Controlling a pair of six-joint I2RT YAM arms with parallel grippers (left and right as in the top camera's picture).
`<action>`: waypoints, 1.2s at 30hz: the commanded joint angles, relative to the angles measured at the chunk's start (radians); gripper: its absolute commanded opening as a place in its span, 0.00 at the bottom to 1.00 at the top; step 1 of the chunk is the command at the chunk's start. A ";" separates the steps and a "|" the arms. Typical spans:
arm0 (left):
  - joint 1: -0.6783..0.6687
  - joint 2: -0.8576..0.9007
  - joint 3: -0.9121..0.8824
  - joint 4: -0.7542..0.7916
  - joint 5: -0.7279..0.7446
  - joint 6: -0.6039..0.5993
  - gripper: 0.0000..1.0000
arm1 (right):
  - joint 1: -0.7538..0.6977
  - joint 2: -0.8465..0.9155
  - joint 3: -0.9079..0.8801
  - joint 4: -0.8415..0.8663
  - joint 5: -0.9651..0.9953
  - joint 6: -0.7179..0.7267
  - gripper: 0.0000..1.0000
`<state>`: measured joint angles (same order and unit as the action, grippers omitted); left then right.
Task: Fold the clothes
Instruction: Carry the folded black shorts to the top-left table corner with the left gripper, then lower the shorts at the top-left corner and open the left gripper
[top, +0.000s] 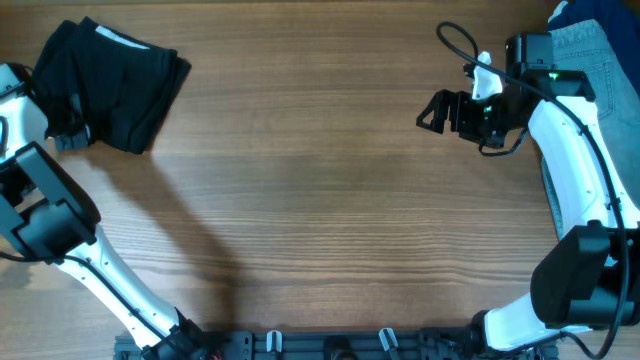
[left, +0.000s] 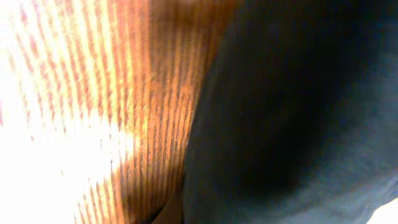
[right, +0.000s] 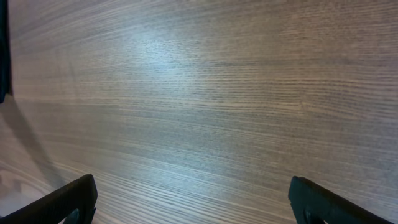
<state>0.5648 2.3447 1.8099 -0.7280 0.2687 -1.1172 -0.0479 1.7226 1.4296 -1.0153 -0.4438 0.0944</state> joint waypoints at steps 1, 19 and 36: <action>-0.073 0.043 -0.077 0.085 -0.080 -0.205 0.04 | -0.004 0.002 0.006 0.005 0.007 0.014 0.99; -0.253 0.153 -0.090 0.315 -0.148 -0.320 0.06 | -0.004 0.002 0.006 -0.043 0.019 0.011 1.00; -0.064 0.153 -0.090 0.426 -0.153 0.044 0.10 | -0.004 0.002 0.006 -0.078 0.049 0.011 1.00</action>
<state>0.4557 2.4050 1.7672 -0.2798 0.2260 -1.1667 -0.0479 1.7226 1.4296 -1.0859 -0.4099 0.0940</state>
